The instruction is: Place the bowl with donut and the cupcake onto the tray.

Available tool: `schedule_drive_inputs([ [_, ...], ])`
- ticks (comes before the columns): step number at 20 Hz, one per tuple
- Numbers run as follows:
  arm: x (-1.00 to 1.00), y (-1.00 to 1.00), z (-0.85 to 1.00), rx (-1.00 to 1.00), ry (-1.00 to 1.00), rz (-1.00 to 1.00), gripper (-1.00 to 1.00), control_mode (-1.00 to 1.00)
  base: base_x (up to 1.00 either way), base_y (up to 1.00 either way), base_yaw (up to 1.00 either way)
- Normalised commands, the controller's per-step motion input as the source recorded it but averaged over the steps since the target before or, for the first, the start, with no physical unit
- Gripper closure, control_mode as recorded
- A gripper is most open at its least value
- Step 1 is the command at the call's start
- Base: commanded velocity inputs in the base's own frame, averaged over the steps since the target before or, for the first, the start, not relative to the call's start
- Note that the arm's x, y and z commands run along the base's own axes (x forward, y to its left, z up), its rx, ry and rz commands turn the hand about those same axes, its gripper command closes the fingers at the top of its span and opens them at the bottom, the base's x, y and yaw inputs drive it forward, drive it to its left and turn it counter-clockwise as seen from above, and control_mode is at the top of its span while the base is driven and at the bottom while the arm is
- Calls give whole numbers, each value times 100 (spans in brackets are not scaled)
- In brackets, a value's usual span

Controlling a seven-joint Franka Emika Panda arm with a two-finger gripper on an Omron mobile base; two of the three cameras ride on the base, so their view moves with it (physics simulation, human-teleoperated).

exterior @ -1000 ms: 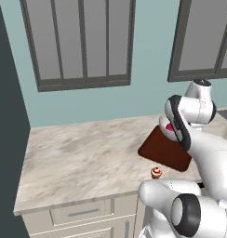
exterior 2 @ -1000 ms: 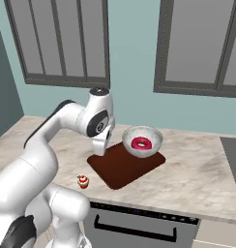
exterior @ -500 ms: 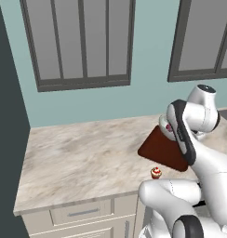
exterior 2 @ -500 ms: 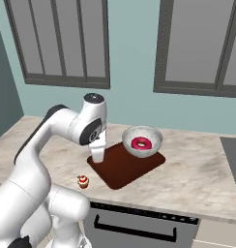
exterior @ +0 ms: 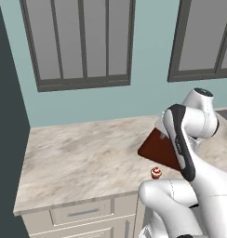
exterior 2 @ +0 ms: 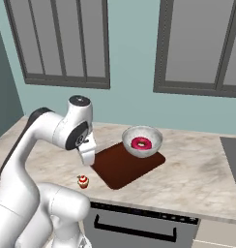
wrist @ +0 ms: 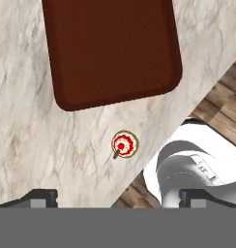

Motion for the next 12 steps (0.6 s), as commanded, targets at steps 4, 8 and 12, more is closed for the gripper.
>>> schedule_drive_inputs([
  [4,-40,3,8,-6,-3,3,-100,-100,0,0,0],
  [8,-13,0,6,-7,0,0,-100,-100,0,0,0],
  [12,1,0,0,-5,0,0,-100,-100,0,0,0],
])
